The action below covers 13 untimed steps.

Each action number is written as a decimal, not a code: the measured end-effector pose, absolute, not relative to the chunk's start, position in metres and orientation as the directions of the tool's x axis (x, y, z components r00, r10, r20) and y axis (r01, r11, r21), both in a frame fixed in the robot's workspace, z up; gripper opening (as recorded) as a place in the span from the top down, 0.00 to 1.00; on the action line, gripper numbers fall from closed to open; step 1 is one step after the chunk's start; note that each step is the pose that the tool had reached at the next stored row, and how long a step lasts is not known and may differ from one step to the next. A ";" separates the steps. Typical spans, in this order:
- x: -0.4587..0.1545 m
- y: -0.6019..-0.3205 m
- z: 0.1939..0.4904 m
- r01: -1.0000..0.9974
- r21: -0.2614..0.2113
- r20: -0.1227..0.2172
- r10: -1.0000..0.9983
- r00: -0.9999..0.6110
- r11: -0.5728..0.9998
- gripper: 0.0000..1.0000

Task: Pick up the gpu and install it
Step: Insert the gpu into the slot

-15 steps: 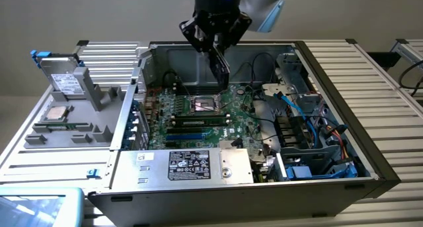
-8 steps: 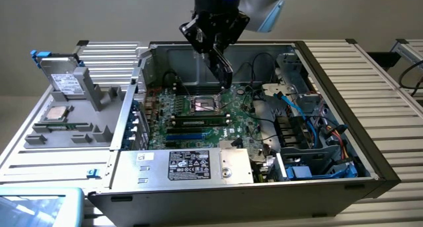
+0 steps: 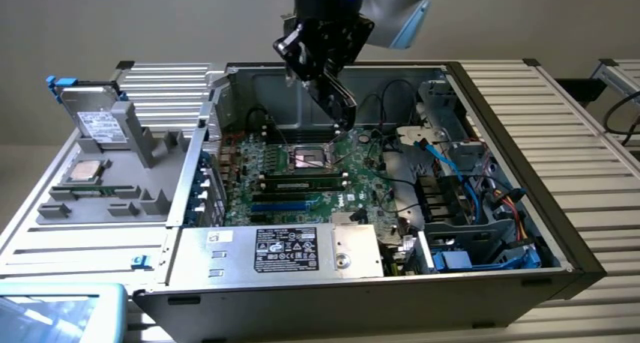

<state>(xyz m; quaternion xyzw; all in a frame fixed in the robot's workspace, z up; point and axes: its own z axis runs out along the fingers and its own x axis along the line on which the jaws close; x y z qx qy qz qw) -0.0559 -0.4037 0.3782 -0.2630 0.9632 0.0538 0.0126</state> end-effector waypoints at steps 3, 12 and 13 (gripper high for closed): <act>-0.056 -0.404 0.378 -0.554 0.096 -0.058 -0.551 -0.833 0.827 0.72; -0.056 -0.404 0.377 -0.679 0.105 -0.074 -0.676 -0.734 0.726 0.72; -0.056 -0.404 0.377 -0.693 0.104 -0.075 -0.689 -0.721 0.714 0.72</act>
